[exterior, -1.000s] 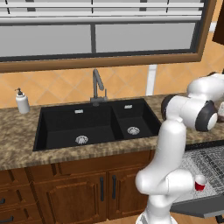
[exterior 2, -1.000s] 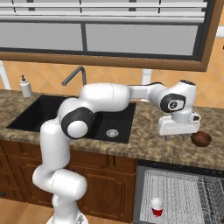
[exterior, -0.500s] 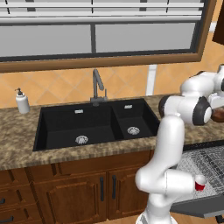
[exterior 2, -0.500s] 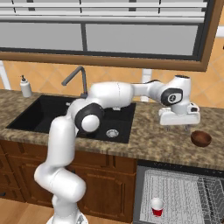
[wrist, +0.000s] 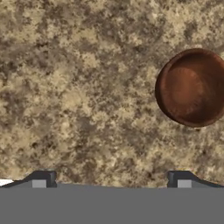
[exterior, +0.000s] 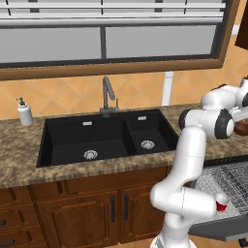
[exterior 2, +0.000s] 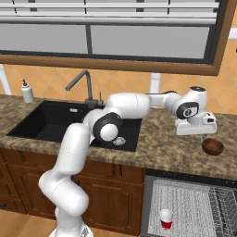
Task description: Pick up the cup and bowl from the counter, place them in the dishwasher, and close the dishwasher door.
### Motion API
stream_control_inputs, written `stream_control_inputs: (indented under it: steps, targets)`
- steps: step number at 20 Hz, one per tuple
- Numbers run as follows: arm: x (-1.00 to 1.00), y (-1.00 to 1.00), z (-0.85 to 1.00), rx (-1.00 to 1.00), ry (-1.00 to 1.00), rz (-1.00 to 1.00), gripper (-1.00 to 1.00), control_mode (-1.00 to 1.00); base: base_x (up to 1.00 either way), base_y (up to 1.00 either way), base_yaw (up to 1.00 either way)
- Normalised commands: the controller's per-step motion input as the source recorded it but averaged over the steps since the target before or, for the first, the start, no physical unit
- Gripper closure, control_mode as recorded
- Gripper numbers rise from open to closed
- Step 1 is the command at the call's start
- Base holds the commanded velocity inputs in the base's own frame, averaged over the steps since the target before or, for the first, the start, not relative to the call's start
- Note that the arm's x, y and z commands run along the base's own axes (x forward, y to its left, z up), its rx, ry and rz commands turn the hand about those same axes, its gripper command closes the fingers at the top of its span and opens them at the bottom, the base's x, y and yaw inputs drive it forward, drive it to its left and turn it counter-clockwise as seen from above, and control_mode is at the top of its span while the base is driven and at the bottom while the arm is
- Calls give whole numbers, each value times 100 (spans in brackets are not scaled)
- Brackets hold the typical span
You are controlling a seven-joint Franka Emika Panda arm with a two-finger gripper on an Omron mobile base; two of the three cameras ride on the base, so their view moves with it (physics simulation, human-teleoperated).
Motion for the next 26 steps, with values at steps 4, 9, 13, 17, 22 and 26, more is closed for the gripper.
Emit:
stream_control_inputs:
  steps: [4, 9, 13, 17, 22, 26]
  targets:
    - [32, -31, -33, -11, -3, -4, -100, -100, 0, 0, 0]
    - [36, -17, -28, -10, -8, 0, -100, -100, 0, 0, 0]
    - [29, -18, -9, 0, -4, 2, -100, -100, 0, 0, 0]
    - [38, -25, -12, 0, -5, 5, -100, -100, 0, 0, 0]
    - [19, -27, -13, 0, -1, 2, -100, -100, 0, 0, 0]
    - [15, -33, -16, 0, 0, 0, -100, -100, 0, 0, 0]
